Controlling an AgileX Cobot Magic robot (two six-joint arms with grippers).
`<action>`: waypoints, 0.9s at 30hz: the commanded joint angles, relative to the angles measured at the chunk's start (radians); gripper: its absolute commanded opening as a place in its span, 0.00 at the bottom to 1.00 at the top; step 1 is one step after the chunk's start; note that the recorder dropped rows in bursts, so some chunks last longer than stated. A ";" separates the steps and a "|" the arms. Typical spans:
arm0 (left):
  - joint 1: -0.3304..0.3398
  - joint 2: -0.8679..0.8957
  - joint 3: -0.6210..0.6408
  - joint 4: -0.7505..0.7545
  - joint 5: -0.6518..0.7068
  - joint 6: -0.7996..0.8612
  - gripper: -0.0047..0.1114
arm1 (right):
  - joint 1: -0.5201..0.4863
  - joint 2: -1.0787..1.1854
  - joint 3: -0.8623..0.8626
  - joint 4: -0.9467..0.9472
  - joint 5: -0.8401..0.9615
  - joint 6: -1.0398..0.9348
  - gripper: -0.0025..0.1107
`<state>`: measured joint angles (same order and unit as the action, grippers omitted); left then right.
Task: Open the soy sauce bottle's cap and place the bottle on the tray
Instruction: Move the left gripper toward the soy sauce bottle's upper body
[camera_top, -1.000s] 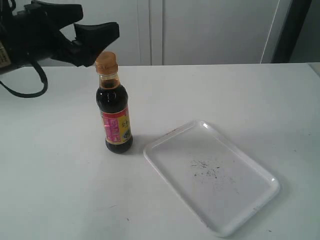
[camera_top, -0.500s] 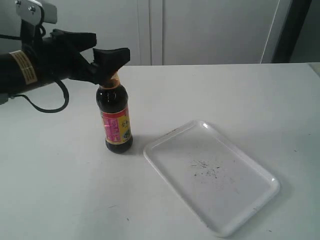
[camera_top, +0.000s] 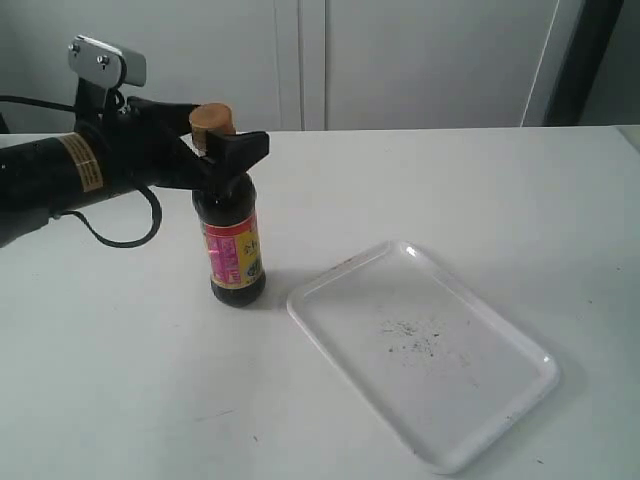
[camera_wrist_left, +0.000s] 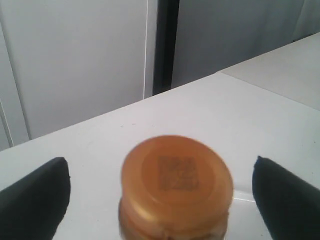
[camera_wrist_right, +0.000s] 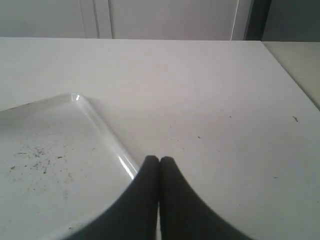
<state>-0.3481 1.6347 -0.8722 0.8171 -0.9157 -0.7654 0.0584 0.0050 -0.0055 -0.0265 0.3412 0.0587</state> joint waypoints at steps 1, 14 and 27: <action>-0.004 0.025 -0.007 0.004 -0.005 0.008 0.89 | 0.001 -0.005 0.005 -0.001 -0.006 0.001 0.02; -0.006 0.175 -0.007 0.010 -0.014 0.082 0.88 | 0.001 -0.005 0.005 -0.001 -0.006 0.001 0.02; -0.006 0.263 -0.007 -0.017 -0.107 0.166 0.79 | 0.001 -0.005 0.005 -0.001 -0.004 0.001 0.02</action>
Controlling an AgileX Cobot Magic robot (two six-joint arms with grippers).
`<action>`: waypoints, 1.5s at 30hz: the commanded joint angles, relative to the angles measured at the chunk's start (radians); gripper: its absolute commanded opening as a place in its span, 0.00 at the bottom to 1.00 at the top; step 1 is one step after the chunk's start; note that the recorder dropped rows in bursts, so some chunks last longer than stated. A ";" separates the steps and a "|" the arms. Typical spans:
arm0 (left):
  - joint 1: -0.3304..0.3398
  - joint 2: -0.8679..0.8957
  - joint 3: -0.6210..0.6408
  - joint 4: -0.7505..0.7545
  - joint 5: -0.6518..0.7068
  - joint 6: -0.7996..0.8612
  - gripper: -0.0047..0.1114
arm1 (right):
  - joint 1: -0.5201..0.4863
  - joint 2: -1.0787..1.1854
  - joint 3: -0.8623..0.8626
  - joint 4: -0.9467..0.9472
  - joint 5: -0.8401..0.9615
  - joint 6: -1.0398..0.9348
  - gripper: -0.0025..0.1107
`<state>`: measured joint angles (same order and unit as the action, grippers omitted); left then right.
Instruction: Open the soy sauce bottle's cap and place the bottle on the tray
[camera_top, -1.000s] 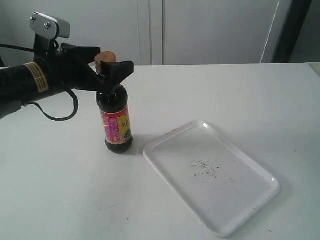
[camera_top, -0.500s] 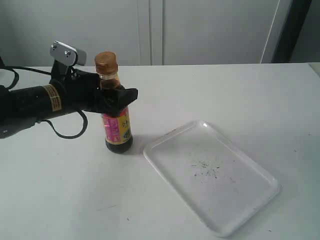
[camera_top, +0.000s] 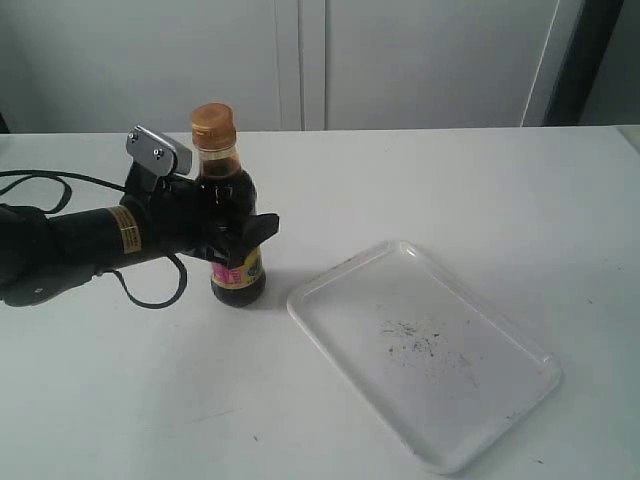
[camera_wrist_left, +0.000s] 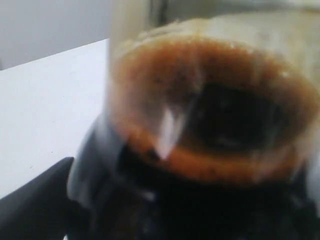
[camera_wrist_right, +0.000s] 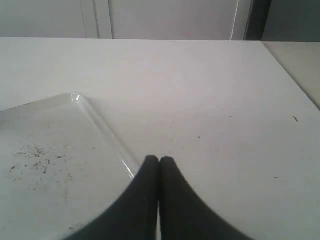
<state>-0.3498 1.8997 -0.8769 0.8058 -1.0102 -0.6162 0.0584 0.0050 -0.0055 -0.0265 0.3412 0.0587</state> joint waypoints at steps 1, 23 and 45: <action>-0.004 -0.002 -0.003 -0.006 -0.017 0.030 0.78 | 0.001 -0.005 0.005 -0.001 -0.004 0.001 0.02; -0.004 -0.002 -0.003 0.022 -0.009 0.132 0.04 | 0.001 -0.005 0.005 -0.001 -0.004 0.001 0.02; -0.001 -0.002 -0.003 0.131 -0.074 0.146 0.04 | 0.001 -0.005 0.005 -0.019 -0.044 -0.014 0.02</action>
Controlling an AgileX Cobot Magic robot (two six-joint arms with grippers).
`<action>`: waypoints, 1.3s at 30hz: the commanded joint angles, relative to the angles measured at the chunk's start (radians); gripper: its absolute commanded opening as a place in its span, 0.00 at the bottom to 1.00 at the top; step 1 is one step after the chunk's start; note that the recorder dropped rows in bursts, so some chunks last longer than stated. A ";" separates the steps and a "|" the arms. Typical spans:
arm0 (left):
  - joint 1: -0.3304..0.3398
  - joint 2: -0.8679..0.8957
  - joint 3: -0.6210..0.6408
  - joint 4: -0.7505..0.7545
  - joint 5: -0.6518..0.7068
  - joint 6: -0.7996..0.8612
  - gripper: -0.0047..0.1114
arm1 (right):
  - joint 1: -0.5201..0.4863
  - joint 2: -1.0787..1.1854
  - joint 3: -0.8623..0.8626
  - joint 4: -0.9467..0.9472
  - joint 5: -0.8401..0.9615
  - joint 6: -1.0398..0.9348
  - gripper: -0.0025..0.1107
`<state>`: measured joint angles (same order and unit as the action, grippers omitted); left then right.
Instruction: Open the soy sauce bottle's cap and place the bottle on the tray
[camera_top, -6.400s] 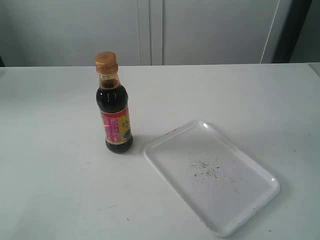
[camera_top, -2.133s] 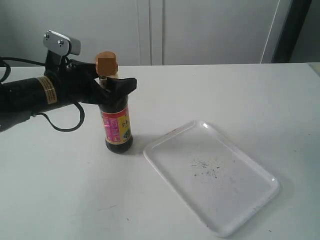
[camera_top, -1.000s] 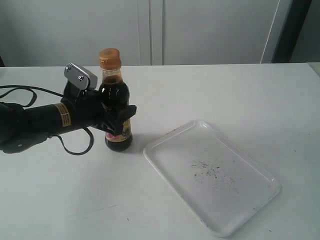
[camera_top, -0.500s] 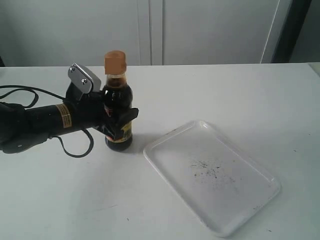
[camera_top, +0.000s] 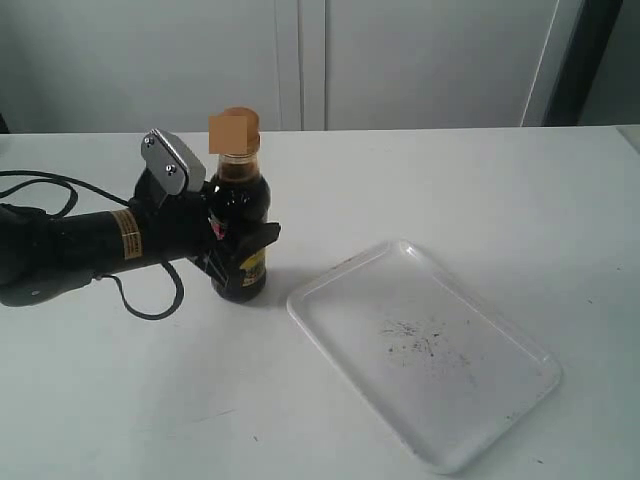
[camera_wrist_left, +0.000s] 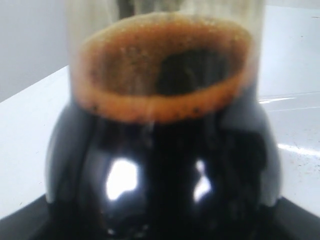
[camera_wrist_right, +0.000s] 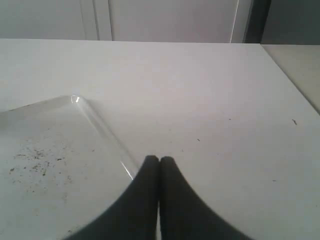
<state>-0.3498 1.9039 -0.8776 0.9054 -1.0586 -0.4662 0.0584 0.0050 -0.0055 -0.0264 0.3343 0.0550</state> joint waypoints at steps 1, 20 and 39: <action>-0.001 -0.006 -0.002 0.033 -0.026 -0.004 0.04 | 0.001 -0.005 0.005 -0.030 -0.045 -0.010 0.02; 0.000 -0.006 -0.002 0.023 -0.056 -0.008 0.04 | 0.001 -0.005 0.005 0.009 -0.638 0.212 0.02; 0.000 -0.006 -0.002 0.008 -0.099 -0.016 0.04 | 0.001 0.469 -0.258 -0.095 -0.884 0.149 0.02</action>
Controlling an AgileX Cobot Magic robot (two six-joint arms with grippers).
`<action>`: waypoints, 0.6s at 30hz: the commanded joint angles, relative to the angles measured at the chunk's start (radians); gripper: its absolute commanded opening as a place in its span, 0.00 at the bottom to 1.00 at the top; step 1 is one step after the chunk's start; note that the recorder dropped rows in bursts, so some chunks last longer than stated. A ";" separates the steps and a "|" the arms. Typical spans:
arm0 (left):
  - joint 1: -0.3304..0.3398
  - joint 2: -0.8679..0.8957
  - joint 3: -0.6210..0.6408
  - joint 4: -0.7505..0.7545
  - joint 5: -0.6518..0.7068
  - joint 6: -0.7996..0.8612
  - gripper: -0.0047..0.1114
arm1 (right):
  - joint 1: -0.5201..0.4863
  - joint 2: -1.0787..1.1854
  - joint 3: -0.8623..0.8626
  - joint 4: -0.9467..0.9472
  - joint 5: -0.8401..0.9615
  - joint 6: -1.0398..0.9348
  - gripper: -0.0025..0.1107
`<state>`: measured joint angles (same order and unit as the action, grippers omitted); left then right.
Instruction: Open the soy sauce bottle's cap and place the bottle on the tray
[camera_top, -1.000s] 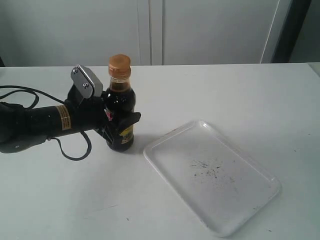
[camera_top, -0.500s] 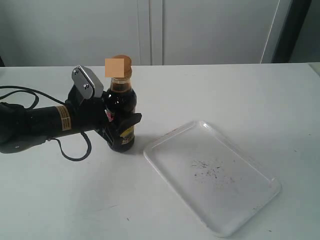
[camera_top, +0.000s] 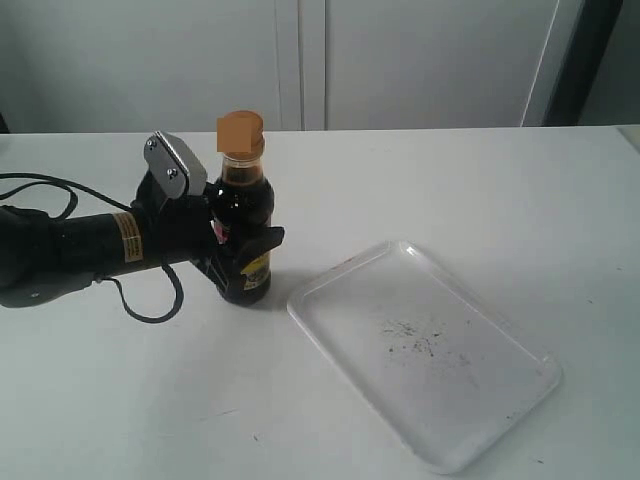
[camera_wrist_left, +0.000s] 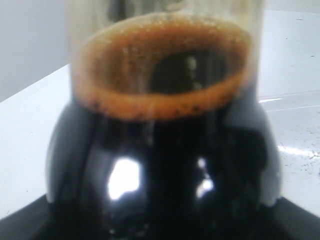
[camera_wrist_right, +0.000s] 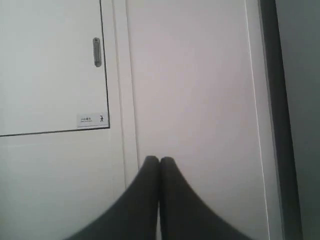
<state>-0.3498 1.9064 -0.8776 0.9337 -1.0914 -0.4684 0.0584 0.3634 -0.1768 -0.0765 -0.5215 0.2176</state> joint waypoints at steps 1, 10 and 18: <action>0.000 -0.009 -0.002 -0.021 -0.066 -0.014 0.04 | 0.001 0.145 -0.113 -0.061 -0.028 -0.012 0.02; 0.000 -0.009 -0.002 -0.029 -0.066 -0.023 0.04 | 0.001 0.439 -0.294 -0.143 -0.053 -0.012 0.02; 0.000 -0.009 -0.002 -0.035 -0.067 -0.026 0.04 | 0.065 0.663 -0.418 -0.257 -0.087 0.049 0.02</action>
<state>-0.3498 1.9102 -0.8776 0.9214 -1.0953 -0.4843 0.0889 0.9698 -0.5533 -0.2944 -0.5848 0.2539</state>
